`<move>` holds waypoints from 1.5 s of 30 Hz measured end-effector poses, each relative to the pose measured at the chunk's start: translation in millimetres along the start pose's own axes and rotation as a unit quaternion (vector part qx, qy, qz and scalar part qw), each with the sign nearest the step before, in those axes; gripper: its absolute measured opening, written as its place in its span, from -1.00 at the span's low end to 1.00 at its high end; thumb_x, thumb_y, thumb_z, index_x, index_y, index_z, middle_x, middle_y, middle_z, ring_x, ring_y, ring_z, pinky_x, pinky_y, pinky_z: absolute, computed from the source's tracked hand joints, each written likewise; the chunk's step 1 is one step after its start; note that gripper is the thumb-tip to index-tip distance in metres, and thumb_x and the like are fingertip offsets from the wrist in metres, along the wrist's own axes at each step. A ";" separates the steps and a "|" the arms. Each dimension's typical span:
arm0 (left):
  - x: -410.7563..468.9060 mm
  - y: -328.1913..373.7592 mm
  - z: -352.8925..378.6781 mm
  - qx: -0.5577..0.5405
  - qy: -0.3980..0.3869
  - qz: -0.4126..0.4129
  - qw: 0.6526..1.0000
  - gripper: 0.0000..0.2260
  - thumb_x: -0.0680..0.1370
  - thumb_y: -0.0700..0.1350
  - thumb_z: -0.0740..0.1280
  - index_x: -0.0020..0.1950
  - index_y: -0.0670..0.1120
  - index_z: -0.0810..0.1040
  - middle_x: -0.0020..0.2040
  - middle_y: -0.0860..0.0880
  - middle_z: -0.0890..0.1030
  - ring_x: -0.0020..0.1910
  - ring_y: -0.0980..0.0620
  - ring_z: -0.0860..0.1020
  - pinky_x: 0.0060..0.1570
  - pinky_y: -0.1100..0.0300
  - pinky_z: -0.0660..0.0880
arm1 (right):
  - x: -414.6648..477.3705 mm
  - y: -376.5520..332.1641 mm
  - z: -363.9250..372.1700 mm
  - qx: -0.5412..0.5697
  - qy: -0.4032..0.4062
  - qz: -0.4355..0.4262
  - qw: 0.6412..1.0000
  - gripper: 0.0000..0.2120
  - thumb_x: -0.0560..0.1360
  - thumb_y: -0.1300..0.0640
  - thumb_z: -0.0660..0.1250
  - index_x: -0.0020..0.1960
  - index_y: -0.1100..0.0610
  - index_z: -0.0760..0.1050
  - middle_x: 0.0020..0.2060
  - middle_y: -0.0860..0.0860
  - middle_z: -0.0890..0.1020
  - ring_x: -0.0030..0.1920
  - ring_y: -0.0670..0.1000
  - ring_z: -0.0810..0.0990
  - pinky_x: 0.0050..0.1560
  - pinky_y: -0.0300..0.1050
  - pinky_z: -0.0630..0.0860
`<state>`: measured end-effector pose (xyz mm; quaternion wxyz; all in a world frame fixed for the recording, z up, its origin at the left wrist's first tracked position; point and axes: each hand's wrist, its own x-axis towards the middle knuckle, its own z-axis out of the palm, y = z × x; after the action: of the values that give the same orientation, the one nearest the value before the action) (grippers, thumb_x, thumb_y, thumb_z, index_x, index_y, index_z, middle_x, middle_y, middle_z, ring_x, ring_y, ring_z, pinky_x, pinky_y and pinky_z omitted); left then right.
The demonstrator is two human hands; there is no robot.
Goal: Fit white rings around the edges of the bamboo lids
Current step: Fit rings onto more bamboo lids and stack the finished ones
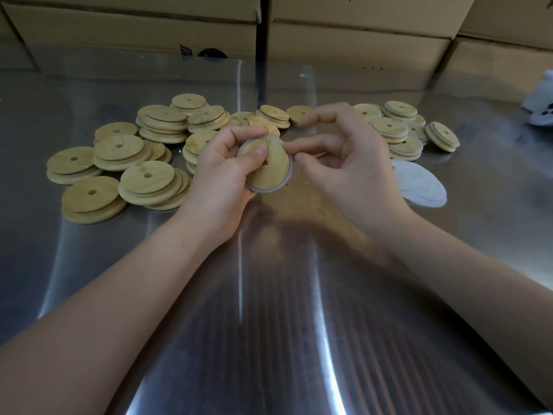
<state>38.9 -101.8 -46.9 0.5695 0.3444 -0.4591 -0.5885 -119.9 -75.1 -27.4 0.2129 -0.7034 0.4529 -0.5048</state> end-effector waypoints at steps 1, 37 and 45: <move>0.4 -0.1 -0.3 -0.002 0.003 -0.003 1.000 -0.82 0.59 -0.35 0.25 0.01 -0.10 0.56 -0.13 0.00 0.69 -0.06 0.07 0.65 0.09 0.00 0.58 | 0.4 0.6 -0.4 -0.002 -0.004 0.001 1.000 -0.70 0.44 0.31 0.37 0.09 0.06 0.42 -0.15 -0.11 0.73 -0.13 0.01 0.69 -0.06 -0.08 0.59; 4.3 0.9 0.3 -0.119 -0.018 -0.089 0.989 -0.78 0.66 -0.19 0.14 0.13 -0.18 0.57 0.06 -0.17 0.66 0.14 -0.14 0.63 0.08 -0.10 0.61 | 7.0 18.4 2.5 0.182 -0.024 0.110 0.977 -0.74 0.48 0.37 0.40 0.08 0.09 0.60 -0.26 0.01 0.67 -0.27 0.01 0.66 -0.25 -0.13 0.64; 2.9 0.9 0.4 -0.119 -0.039 -0.074 0.989 -0.73 0.65 -0.29 0.11 0.23 -0.18 0.55 0.06 -0.14 0.69 0.07 -0.04 0.67 0.02 0.06 0.63 | 8.8 21.9 -1.1 0.232 -0.023 0.173 0.957 -0.76 0.50 0.35 0.38 0.14 0.17 0.61 -0.14 0.20 0.65 -0.20 0.09 0.65 -0.23 -0.15 0.65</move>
<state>38.5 -104.5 -45.6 0.5434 0.2841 -0.3808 -0.6921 -129.4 -93.3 -39.0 0.4650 -0.5566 0.4332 -0.5351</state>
